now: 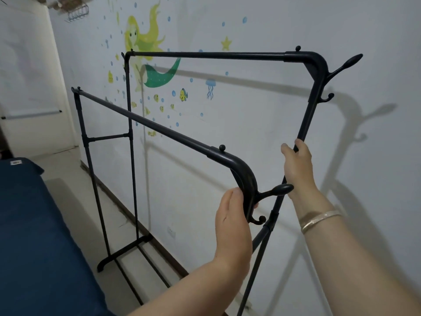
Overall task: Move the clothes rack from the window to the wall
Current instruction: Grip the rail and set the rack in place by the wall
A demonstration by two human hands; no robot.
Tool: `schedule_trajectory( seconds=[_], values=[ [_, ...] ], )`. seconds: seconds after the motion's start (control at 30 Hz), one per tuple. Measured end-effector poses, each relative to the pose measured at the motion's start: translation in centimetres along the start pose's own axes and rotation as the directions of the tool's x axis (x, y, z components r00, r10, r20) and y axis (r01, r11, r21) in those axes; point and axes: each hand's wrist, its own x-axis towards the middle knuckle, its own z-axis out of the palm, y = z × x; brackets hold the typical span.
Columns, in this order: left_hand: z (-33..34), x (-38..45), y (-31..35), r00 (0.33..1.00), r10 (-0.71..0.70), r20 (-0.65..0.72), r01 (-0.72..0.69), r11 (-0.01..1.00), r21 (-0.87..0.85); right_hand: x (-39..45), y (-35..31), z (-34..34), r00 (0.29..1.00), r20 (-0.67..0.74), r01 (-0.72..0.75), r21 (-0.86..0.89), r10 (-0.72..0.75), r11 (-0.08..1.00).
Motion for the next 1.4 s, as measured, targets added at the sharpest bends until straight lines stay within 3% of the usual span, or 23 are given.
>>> schedule_trajectory(
  seconds=[0.13,0.3,0.4,0.5,0.67,0.83,0.97,1.03,1.1,1.17,1.27,1.4],
  values=[
    [-0.9,1.4,0.9,0.995,-0.081,0.055,0.085,0.993,-0.082,-3.0,-1.5,1.2,0.999,0.030,0.026,0.050,-0.028,0.998],
    [-4.7,6.8,4.5,0.991,-0.089,-0.099,0.053,0.946,-0.321,-6.4,-3.1,2.7,0.999,0.009,0.039,0.133,-0.040,0.990],
    [-7.8,11.2,6.9,0.981,-0.169,-0.096,0.119,0.912,-0.393,-8.0,-3.1,2.8,0.995,-0.073,-0.050,0.195,0.065,0.980],
    [-9.6,14.7,8.5,0.966,-0.255,-0.048,0.221,0.906,-0.360,-10.2,-3.2,2.8,0.966,-0.191,-0.113,0.304,0.177,0.946],
    [-10.4,17.4,9.3,0.952,-0.306,0.028,0.292,0.870,-0.396,-14.1,-3.2,3.2,0.902,-0.360,-0.190,0.166,0.239,0.968],
    [-10.9,18.3,9.6,0.950,-0.304,0.075,0.304,0.837,-0.455,-17.5,-2.7,5.4,0.831,-0.537,-0.021,0.223,0.141,0.975],
    [-13.0,22.3,10.5,0.955,-0.295,-0.031,0.245,0.843,-0.478,-19.0,-2.4,7.3,0.843,-0.533,0.102,0.025,-0.073,0.994],
    [-14.7,25.4,11.1,0.954,-0.284,-0.091,0.211,0.857,-0.471,-18.4,-2.3,7.5,0.832,-0.547,0.092,-0.038,-0.098,0.995],
    [-16.0,28.0,11.7,0.958,-0.272,-0.091,0.208,0.877,-0.434,-17.0,-2.3,7.7,0.775,-0.631,0.078,0.023,-0.046,0.997],
    [-16.4,29.5,11.8,0.946,-0.305,-0.106,0.234,0.874,-0.427,-15.2,-2.3,8.1,0.682,-0.731,0.108,0.144,0.032,0.984],
    [-15.6,29.6,11.4,0.937,-0.345,-0.059,0.293,0.864,-0.409,-12.8,-1.7,7.6,0.543,-0.838,0.201,0.190,0.052,0.961],
    [-12.9,28.6,10.5,0.940,-0.333,0.078,0.339,0.874,-0.348,-10.0,-1.0,4.2,0.503,-0.863,0.269,0.206,0.045,0.941]
  ],
)
